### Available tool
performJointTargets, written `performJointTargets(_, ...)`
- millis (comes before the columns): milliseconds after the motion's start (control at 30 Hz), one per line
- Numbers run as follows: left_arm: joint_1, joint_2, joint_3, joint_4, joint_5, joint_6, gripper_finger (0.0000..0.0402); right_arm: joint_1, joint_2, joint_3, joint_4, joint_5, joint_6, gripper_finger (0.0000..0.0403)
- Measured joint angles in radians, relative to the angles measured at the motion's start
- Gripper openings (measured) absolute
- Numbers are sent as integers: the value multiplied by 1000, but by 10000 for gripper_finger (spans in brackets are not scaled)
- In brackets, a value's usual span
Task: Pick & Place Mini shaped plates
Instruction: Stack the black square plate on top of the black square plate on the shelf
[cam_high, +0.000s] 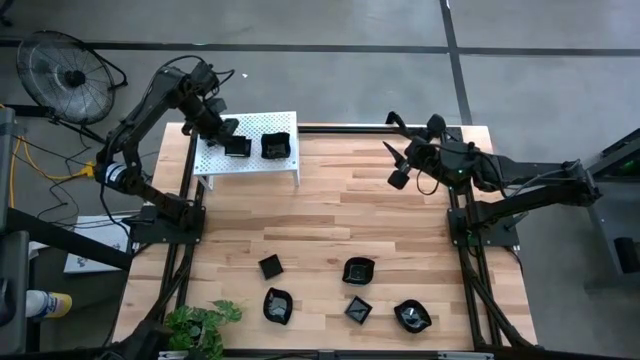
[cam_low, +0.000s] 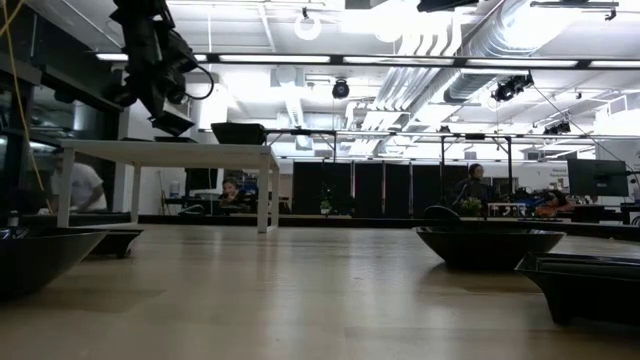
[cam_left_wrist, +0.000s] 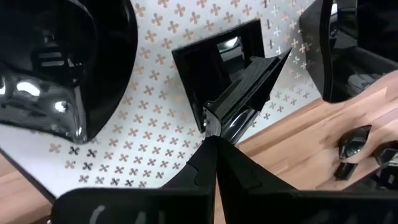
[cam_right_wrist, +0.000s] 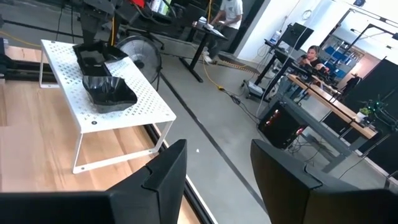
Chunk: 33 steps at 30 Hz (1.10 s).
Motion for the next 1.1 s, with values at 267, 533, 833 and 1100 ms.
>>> performJointTargets(267, 0, 0, 0, 22, -7, -7, 0, 0, 0, 0, -26, 0, 2, 174)
performJointTargets(533, -20, 7, 0, 32, -18, -29, 0, 0, 0, 0, -34, 0, 2, 174)
performJointTargets(833, -34, 27, 0, 52, -43, -34, 0, 0, 0, 0, -35, -1, 0, 174)
performJointTargets(1100, -35, 27, 0, 59, -53, -22, 0, 0, 1, 0, -51, -1, 1, 173)
